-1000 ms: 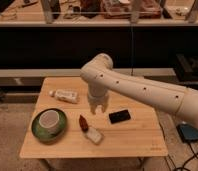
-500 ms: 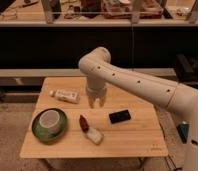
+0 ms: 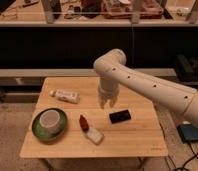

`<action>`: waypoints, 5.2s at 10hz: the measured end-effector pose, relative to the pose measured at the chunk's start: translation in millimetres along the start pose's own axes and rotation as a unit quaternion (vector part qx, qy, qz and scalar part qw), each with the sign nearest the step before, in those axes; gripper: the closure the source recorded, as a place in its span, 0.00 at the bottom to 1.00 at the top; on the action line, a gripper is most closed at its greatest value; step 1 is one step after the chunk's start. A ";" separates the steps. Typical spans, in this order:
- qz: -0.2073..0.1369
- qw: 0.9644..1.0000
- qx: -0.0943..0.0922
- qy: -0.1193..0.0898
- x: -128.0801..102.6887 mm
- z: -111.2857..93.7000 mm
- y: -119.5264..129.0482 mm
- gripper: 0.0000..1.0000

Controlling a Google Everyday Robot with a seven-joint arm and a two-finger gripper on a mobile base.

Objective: Move the arm in a circular motion

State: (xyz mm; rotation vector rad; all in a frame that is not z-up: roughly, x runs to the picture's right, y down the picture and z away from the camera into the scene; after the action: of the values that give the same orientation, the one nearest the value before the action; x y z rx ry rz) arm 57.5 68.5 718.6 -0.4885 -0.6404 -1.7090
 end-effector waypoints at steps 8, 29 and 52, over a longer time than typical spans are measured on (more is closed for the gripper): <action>-0.032 0.999 -0.017 0.002 -37.6 -4.2 -26.0 0.59; -0.131 0.991 -0.011 -0.003 -22.0 12.8 -37.6 0.59; -0.236 0.971 -0.029 -0.005 -68.3 13.9 -12.5 0.59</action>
State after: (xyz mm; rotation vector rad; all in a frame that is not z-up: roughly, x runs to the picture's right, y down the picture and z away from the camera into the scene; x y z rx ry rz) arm 60.5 130.4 684.2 -0.4050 -0.7574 -2.1790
